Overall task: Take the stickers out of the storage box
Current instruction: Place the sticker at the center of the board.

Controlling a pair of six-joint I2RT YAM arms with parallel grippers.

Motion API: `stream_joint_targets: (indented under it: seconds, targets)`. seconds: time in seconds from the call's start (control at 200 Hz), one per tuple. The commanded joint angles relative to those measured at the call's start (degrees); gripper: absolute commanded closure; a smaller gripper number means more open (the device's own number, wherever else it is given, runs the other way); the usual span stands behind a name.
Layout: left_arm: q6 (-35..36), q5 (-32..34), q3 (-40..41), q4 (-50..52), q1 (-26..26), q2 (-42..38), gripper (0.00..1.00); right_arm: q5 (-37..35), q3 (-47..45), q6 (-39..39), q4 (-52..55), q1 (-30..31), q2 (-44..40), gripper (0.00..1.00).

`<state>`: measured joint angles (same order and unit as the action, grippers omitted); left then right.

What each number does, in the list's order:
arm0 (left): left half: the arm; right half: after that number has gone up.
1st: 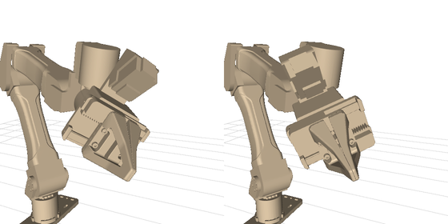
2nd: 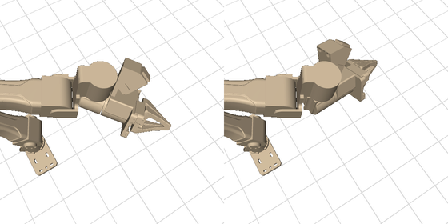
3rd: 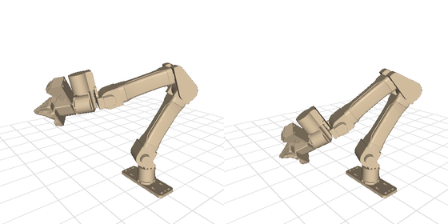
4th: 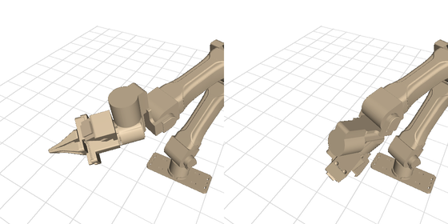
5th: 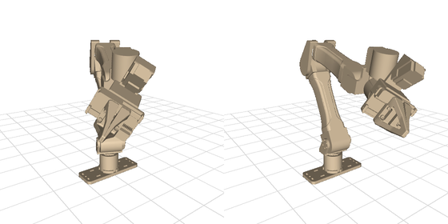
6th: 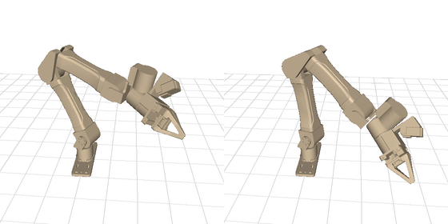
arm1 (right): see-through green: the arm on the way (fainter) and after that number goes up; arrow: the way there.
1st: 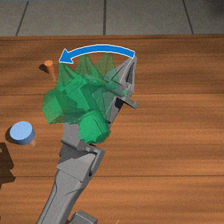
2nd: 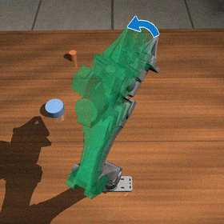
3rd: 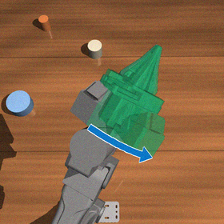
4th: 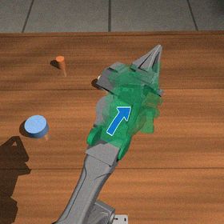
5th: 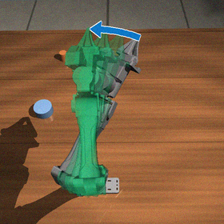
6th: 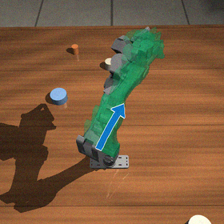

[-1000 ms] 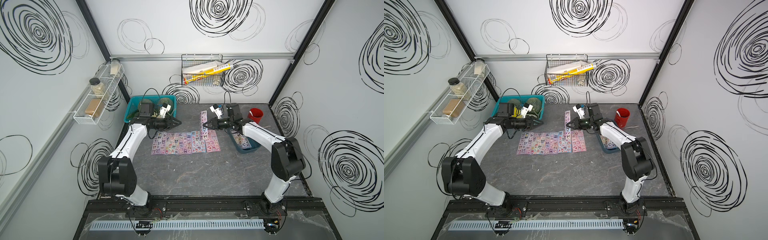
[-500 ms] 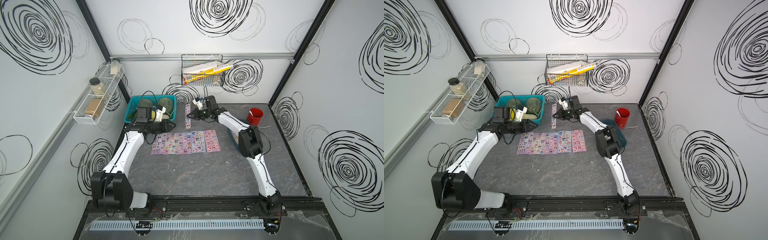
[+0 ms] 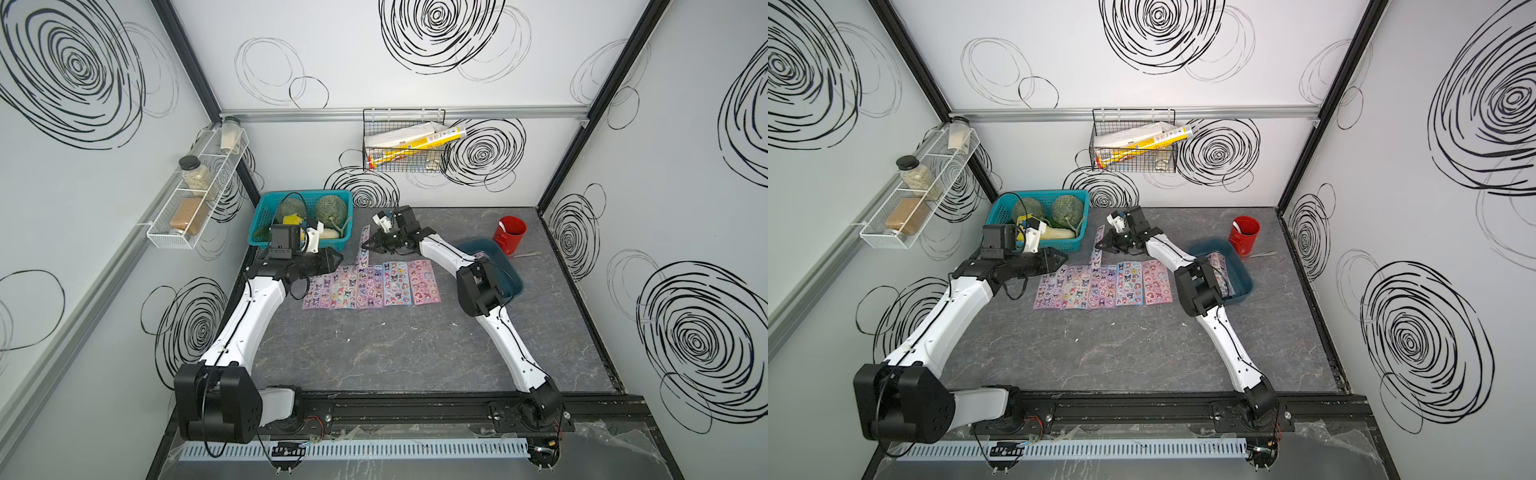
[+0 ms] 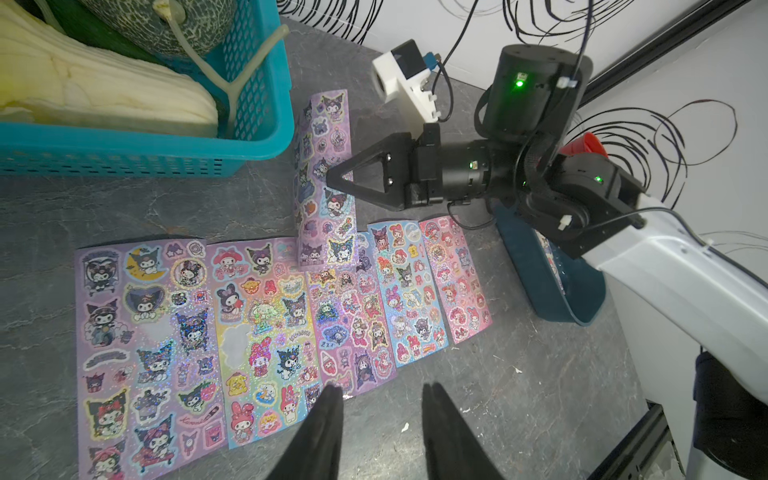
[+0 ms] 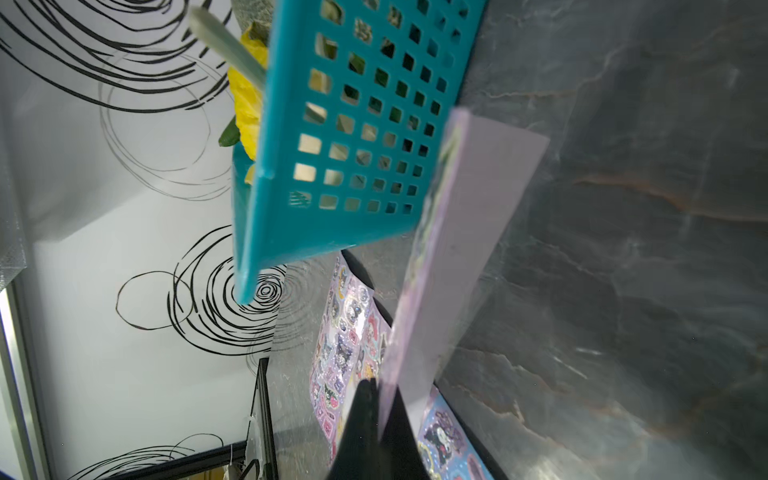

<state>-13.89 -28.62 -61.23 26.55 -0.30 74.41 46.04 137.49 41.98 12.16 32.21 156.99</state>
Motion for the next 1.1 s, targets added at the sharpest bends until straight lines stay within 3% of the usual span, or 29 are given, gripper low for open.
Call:
stream_joint_targets:
  seconds: [0.0, 0.596, 0.736, 1.091]
  targets:
    - [1.3, 0.4, 1.6, -3.4, 0.5, -2.3, 0.63, -1.0, 0.8, -2.1, 1.1, -2.2, 0.7, 0.99]
    - [3.0, -1.3, 4.7, -6.9, 0.4, -0.4, 0.62, -3.9, 8.5, -2.3, -2.6, -2.7, 8.3, 0.96]
    - [3.1, -1.4, 6.3, -8.2, 0.5, -1.2, 0.62, -7.5, 8.3, -4.4, -2.3, -2.8, 8.4, 0.95]
    - [3.6, -0.9, 7.3, -8.2, -0.6, -1.9, 0.62, -9.0, 8.7, -4.7, -4.6, -2.7, 10.4, 0.91]
